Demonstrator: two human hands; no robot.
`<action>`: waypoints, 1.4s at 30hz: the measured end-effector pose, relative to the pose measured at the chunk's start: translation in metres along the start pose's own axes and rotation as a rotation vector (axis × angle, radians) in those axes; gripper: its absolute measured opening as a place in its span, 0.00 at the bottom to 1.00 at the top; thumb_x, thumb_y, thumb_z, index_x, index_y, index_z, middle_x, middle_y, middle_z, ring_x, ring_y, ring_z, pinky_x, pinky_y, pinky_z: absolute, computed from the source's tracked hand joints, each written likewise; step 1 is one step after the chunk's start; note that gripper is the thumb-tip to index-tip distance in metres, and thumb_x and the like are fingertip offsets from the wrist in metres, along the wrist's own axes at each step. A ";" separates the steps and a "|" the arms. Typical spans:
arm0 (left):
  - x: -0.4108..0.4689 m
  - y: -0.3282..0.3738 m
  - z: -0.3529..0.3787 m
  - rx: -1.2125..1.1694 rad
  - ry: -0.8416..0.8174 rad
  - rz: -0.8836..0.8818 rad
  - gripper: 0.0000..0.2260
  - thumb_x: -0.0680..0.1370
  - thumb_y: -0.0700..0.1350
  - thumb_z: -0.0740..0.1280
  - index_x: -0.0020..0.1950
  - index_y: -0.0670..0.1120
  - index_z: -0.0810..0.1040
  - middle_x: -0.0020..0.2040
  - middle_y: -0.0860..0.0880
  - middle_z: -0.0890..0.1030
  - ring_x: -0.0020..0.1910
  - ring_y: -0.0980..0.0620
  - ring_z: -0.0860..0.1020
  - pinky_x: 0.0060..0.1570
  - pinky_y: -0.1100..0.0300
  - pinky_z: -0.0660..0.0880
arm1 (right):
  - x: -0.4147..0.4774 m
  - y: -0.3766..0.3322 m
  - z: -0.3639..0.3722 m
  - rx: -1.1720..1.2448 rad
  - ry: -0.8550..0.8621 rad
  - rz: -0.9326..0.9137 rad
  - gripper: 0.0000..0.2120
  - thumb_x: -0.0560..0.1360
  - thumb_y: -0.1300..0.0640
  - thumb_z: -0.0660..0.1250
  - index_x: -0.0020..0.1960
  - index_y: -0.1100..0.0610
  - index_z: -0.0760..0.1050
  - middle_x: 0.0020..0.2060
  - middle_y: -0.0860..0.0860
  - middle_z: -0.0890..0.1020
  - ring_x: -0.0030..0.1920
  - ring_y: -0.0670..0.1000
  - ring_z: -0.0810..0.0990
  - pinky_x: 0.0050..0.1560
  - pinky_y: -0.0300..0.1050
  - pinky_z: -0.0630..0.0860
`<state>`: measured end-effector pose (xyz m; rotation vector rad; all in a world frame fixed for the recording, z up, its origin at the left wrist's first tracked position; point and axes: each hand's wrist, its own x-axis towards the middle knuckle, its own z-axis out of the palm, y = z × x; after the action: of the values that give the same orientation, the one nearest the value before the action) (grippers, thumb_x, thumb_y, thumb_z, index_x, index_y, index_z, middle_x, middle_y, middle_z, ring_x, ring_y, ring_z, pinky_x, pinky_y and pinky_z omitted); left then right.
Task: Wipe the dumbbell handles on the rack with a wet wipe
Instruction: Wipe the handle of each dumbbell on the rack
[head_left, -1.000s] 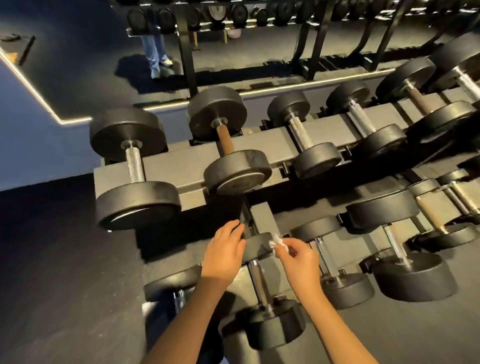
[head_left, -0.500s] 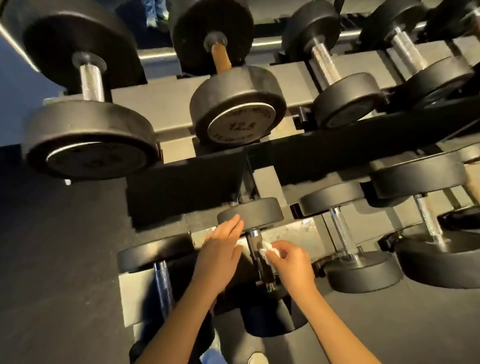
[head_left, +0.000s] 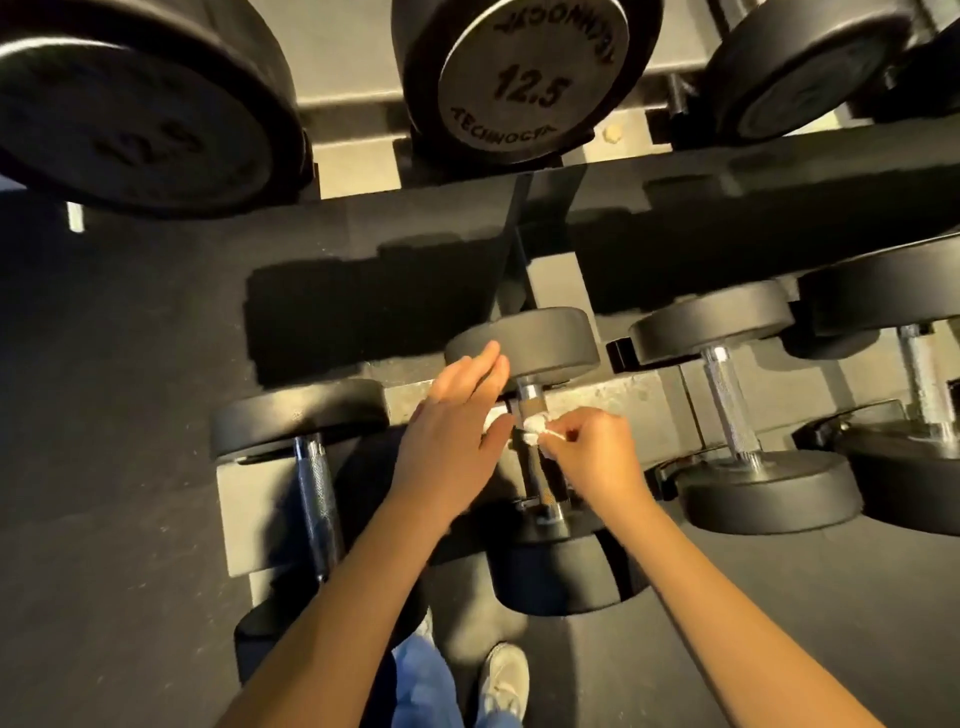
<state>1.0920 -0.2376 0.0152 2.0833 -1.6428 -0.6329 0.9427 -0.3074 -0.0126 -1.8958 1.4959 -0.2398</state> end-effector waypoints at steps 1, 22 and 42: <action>0.000 0.001 0.000 0.002 0.006 -0.005 0.26 0.82 0.49 0.59 0.78 0.53 0.54 0.78 0.59 0.51 0.77 0.56 0.49 0.72 0.55 0.58 | -0.006 0.003 -0.002 -0.060 -0.075 0.018 0.08 0.71 0.64 0.71 0.33 0.60 0.78 0.34 0.53 0.81 0.38 0.53 0.79 0.40 0.42 0.74; 0.001 -0.007 0.006 -0.049 0.022 0.027 0.25 0.82 0.46 0.59 0.78 0.52 0.54 0.78 0.57 0.53 0.77 0.55 0.50 0.72 0.49 0.61 | -0.005 -0.007 -0.012 -0.016 -0.004 0.032 0.02 0.73 0.63 0.69 0.41 0.60 0.79 0.31 0.49 0.78 0.28 0.40 0.76 0.32 0.31 0.72; 0.002 -0.013 0.011 -0.044 0.035 0.041 0.25 0.82 0.45 0.58 0.78 0.52 0.53 0.78 0.58 0.52 0.76 0.55 0.50 0.70 0.45 0.64 | 0.000 -0.012 0.015 -0.302 0.128 -0.402 0.02 0.70 0.68 0.72 0.42 0.64 0.82 0.40 0.58 0.77 0.40 0.58 0.77 0.38 0.45 0.73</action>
<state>1.0960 -0.2368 -0.0018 2.0135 -1.6333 -0.6095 0.9600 -0.3004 -0.0161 -2.4622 1.2719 -0.3385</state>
